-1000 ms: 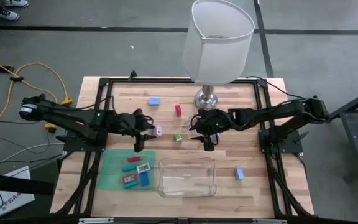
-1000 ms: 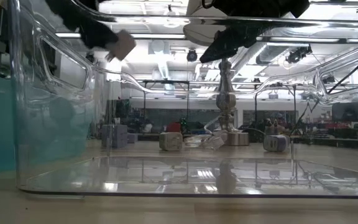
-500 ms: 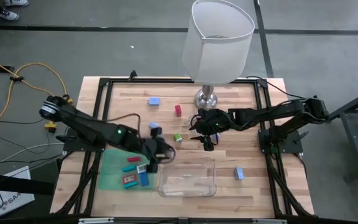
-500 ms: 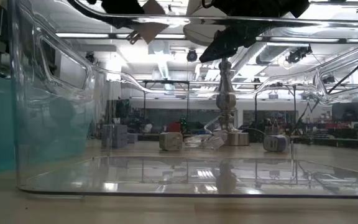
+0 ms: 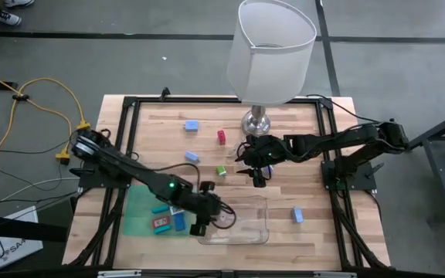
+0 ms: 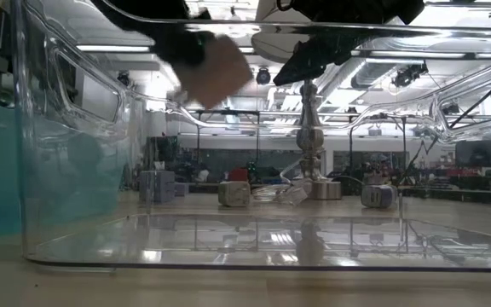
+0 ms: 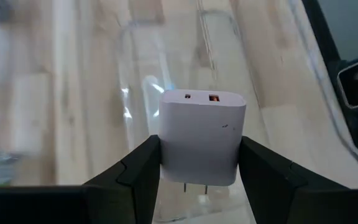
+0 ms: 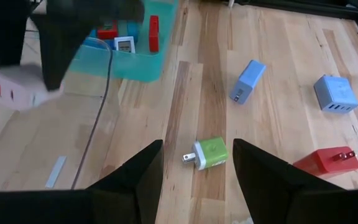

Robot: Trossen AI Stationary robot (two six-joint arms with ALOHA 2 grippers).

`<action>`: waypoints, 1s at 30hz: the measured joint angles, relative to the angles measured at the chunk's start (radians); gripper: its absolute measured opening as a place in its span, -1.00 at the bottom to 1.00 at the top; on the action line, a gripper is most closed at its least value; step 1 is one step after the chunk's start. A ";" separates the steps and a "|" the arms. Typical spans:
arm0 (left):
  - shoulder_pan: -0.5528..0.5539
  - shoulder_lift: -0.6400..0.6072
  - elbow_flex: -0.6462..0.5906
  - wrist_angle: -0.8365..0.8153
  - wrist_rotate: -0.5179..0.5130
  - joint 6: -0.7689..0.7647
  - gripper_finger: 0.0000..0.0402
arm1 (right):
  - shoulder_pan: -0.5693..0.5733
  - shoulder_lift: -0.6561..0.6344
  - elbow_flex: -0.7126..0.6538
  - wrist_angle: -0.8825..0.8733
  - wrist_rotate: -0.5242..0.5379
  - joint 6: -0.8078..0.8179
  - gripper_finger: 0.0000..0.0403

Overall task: Pick & Place Office items
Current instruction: Put the pink charger adapter into the transparent bin, then put the middle left purple charger adapter into the transparent bin

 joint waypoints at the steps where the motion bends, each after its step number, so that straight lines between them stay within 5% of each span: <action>1: 0.005 0.014 0.000 0.001 0.016 -0.001 -0.11 | 0.000 0.000 0.000 0.000 0.000 0.000 -0.11; 18: 0.084 0.079 0.000 -0.001 0.112 -0.038 -0.10 | 0.000 0.000 0.000 0.022 0.000 0.000 -0.11; 30: 0.084 0.079 0.000 0.002 0.109 -0.011 0.19 | 0.000 0.000 0.000 0.022 0.000 0.000 -0.11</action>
